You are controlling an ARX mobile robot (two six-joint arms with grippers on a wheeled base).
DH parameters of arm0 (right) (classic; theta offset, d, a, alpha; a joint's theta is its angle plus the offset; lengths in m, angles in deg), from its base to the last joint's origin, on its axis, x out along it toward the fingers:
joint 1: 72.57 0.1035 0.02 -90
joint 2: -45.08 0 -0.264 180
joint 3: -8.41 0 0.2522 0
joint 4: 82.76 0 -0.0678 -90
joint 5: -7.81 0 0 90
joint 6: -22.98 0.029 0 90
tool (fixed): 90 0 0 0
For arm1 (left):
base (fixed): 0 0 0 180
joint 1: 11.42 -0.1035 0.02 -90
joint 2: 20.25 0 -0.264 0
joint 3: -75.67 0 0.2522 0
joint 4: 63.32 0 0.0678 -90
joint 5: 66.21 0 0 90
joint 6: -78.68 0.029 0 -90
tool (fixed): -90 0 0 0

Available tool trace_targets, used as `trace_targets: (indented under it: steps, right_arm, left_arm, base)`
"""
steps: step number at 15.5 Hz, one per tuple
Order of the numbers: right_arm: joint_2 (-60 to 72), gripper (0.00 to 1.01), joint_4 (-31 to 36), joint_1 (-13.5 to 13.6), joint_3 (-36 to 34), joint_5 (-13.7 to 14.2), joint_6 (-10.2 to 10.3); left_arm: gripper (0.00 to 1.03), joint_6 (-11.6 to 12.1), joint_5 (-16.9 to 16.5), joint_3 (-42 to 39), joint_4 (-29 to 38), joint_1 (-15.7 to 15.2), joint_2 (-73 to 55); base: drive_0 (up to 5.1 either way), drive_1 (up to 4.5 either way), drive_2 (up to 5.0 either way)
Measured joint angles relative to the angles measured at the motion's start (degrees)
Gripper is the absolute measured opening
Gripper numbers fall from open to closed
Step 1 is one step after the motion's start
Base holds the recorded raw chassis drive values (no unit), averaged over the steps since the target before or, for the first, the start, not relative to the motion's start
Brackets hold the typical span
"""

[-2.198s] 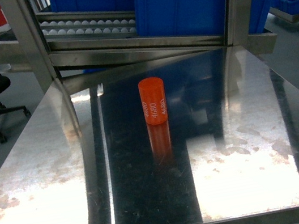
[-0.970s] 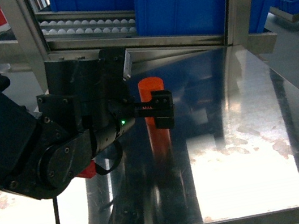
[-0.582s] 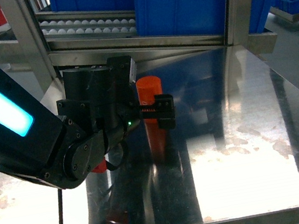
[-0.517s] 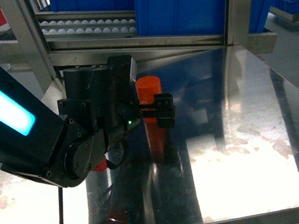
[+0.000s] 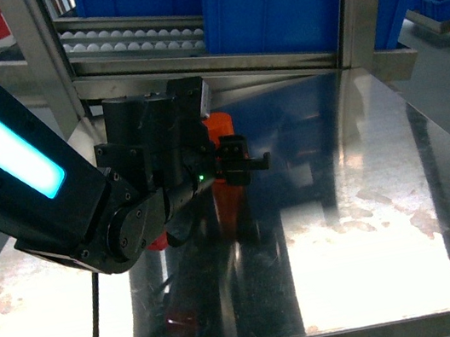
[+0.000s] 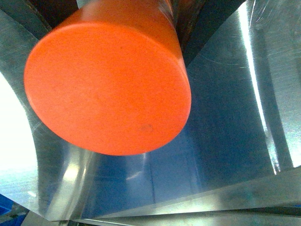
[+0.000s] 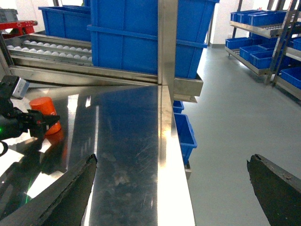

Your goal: Pick capacitor and pack into box

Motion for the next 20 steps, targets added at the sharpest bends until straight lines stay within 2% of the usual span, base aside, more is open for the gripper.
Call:
trace_targets:
  steps: [2, 3, 6, 8, 10, 12, 14, 15, 16, 19, 20]
  right_arm:
    - [0.0, 0.98, 0.0, 0.0, 0.0, 0.0, 0.0]
    - [0.0, 0.98, 0.0, 0.0, 0.0, 0.0, 0.0]
    - [0.0, 0.98, 0.0, 0.0, 0.0, 0.0, 0.0]
    - [0.0, 0.98, 0.0, 0.0, 0.0, 0.0, 0.0]
    - [0.0, 0.98, 0.0, 0.0, 0.0, 0.0, 0.0]
    - [0.0, 0.98, 0.0, 0.0, 0.0, 0.0, 0.0]
    - [0.0, 0.98, 0.0, 0.0, 0.0, 0.0, 0.0]
    - [0.0, 0.98, 0.0, 0.0, 0.0, 0.0, 0.0]
    - [0.0, 0.98, 0.0, 0.0, 0.0, 0.0, 0.0]
    - [0.0, 0.98, 0.0, 0.0, 0.0, 0.0, 0.0]
    - [0.0, 0.98, 0.0, 0.0, 0.0, 0.0, 0.0]
  left_arm:
    - [0.46, -0.1, 0.1, -3.5, 1.6, 0.0, 2.5]
    - [0.45, 0.2, 1.5, -15.4, 8.0, -0.8, 16.9]
    - [0.45, 0.9, 3.7, -32.4, 7.6, -4.3, 38.8]
    - [0.45, 1.0, 5.3, -46.1, 0.0, -6.7, 57.7]
    - [0.45, 0.9, 7.6, -54.9, -10.5, -7.3, 78.8]
    - [0.45, 1.1, 13.4, -59.5, -25.7, -5.0, 100.5]
    - [0.45, 0.6, 19.2, -60.0, -38.7, 0.5, 117.2]
    - [0.45, 0.2, 21.6, -60.0, -42.7, 2.9, 123.0]
    - [0.45, 0.0, 21.9, -60.0, -42.9, 3.2, 125.0]
    - [0.45, 0.3, 22.7, -60.1, -44.9, 3.0, 124.0]
    - [0.45, 2.1, 21.5, -60.3, -48.5, 1.2, 124.9]
  base:
    - [0.0, 0.0, 0.0]
    - [0.0, 0.0, 0.0]
    - [0.0, 0.0, 0.0]
    - [0.0, 0.0, 0.0]
    - [0.0, 0.0, 0.0]
    - [0.0, 0.0, 0.0]
    - [0.0, 0.0, 0.0]
    - [0.0, 0.0, 0.0]
    - [0.0, 0.0, 0.0]
    - [0.0, 0.0, 0.0]
    - [0.0, 0.0, 0.0]
